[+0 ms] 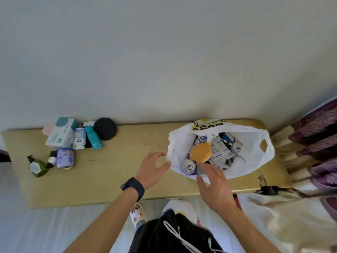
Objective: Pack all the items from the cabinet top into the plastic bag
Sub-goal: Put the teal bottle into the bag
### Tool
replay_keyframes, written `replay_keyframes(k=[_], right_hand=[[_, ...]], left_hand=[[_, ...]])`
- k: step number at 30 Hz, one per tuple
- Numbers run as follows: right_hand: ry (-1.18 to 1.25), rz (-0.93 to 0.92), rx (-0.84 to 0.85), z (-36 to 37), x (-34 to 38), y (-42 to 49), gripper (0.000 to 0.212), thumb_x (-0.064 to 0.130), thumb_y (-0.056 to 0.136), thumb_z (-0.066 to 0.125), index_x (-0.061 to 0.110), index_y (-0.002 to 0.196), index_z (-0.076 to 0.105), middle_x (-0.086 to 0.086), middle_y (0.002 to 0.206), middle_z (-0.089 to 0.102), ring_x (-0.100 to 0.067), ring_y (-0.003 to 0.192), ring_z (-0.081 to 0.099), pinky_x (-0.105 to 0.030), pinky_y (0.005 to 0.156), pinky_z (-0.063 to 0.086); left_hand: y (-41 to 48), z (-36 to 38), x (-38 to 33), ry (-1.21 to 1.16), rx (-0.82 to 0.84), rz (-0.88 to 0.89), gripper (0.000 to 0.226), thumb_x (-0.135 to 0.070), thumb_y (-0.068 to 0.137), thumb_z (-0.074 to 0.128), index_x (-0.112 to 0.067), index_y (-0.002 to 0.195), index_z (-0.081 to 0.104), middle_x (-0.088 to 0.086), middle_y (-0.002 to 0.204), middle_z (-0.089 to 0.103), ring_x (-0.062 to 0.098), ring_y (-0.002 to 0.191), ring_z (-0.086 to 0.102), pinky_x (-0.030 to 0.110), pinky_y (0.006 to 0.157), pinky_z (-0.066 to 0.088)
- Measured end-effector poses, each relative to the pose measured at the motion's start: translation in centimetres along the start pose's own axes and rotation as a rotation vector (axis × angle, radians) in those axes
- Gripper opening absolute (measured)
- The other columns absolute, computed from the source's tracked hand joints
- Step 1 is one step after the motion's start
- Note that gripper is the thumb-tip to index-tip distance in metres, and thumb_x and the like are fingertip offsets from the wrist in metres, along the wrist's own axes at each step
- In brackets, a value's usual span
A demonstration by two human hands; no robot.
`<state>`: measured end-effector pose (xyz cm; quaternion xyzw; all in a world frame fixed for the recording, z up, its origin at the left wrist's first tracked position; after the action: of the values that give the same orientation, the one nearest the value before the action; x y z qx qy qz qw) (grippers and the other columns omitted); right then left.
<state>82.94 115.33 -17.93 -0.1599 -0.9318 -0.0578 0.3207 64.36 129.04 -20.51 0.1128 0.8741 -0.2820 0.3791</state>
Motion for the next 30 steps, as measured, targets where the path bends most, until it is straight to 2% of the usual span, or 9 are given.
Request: replay_keyframes(k=[2,6,10,14,18,23,25,28,30], right_hand=[[-0.002,-0.079,0.117,3.1,2.0,-0.9,0.034,0.019,0.088,0.064,0.026,0.121,0.065,0.008,0.118,0.065,-0.018,0.109,0.057,-0.035,0.092,0.052],[-0.084,-0.233,0.358,9.6,5.4,-0.7,0.031,0.028,0.088,0.058,0.03,0.117,0.068,0.01,0.12,0.065,-0.017,0.113,0.057,-0.033,0.096,0.051],[-0.224,-0.313,0.669,15.3,9.2,1.4,0.04,0.03,0.098,0.047,0.03,0.138,0.053,0.011,0.144,0.048,-0.013,0.135,0.034,-0.025,0.11,0.032],[-0.326,-0.33,0.861,21.0,13.2,5.3,0.045,0.034,0.1,0.042,0.029,0.145,0.043,0.01,0.15,0.039,-0.013,0.14,0.027,-0.029,0.112,0.031],[-0.451,-0.264,0.909,26.9,17.5,11.2,0.052,0.041,0.097,0.046,0.024,0.146,0.039,0.0,0.15,0.041,-0.024,0.136,0.035,-0.038,0.11,0.037],[-0.454,-0.109,0.826,34.0,23.3,18.8,0.064,0.05,0.093,0.051,0.013,0.144,0.04,-0.014,0.14,0.05,-0.032,0.127,0.049,-0.039,0.1,0.043],[-0.433,-0.061,0.787,36.3,25.0,21.0,0.069,0.053,0.092,0.054,0.007,0.141,0.039,-0.016,0.136,0.053,-0.033,0.122,0.053,-0.039,0.091,0.045],[-0.397,0.054,0.781,39.6,26.1,23.3,0.07,0.057,0.089,0.056,0.004,0.133,0.042,-0.014,0.122,0.057,-0.031,0.105,0.058,-0.034,0.073,0.042],[-0.415,0.105,0.788,41.3,25.9,24.0,0.066,0.058,0.086,0.059,0.006,0.125,0.049,-0.011,0.11,0.06,-0.027,0.092,0.058,-0.033,0.066,0.041]], left_hand=[[-1.0,0.0,4.1,0.151,0.061,-0.089,0.049,-0.047,0.093,0.054,-0.029,0.138,0.047,-0.006,0.147,0.038,0.016,0.131,0.042,0.031,0.105,0.038],[-3.7,-0.5,12.3,0.363,0.123,-0.305,0.053,-0.043,0.094,0.048,-0.027,0.144,0.04,-0.001,0.156,0.028,0.024,0.139,0.033,0.041,0.11,0.035],[-6.6,-2.2,19.1,0.341,0.119,-0.476,0.06,-0.044,0.095,0.046,-0.026,0.15,0.031,0.004,0.163,0.013,0.027,0.147,0.018,0.046,0.116,0.024],[-7.8,-5.6,24.6,0.315,0.047,-0.578,0.067,-0.044,0.096,0.045,-0.027,0.155,0.019,0.003,0.165,-0.003,0.027,0.15,0.004,0.049,0.12,0.013],[-7.1,-9.2,29.7,0.316,0.024,-0.632,0.073,-0.042,0.097,0.044,-0.029,0.157,0.004,0.001,0.164,-0.014,0.028,0.151,-0.003,0.052,0.12,0.007],[-6.2,-11.5,33.8,0.28,-0.016,-0.629,0.07,-0.041,0.095,0.046,-0.04,0.154,0.008,-0.003,0.164,-0.009,0.027,0.149,0.004,0.057,0.118,0.009],[-6.1,-11.6,34.3,0.266,-0.051,-0.61,0.069,-0.041,0.094,0.048,-0.041,0.153,0.011,-0.003,0.164,-0.006,0.027,0.148,0.006,0.056,0.118,0.01],[-5.8,-12.1,34.5,0.216,-0.104,-0.612,0.066,-0.046,0.092,0.048,-0.04,0.151,0.019,-0.003,0.163,0.006,0.027,0.145,0.016,0.051,0.117,0.014],[-5.1,-13.3,34.6,0.143,-0.153,-0.63,0.066,-0.049,0.089,0.049,-0.036,0.149,0.023,-0.002,0.158,0.025,0.027,0.139,0.031,0.047,0.115,0.021]])
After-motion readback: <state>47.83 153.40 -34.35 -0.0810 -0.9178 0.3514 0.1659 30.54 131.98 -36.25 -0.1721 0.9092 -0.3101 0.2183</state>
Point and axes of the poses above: each hand's wrist, its own y-axis towards the middle knuckle, its own z-axis out of the palm, x = y × z, the point moved 4 cm from there along y, towards the middle knuckle
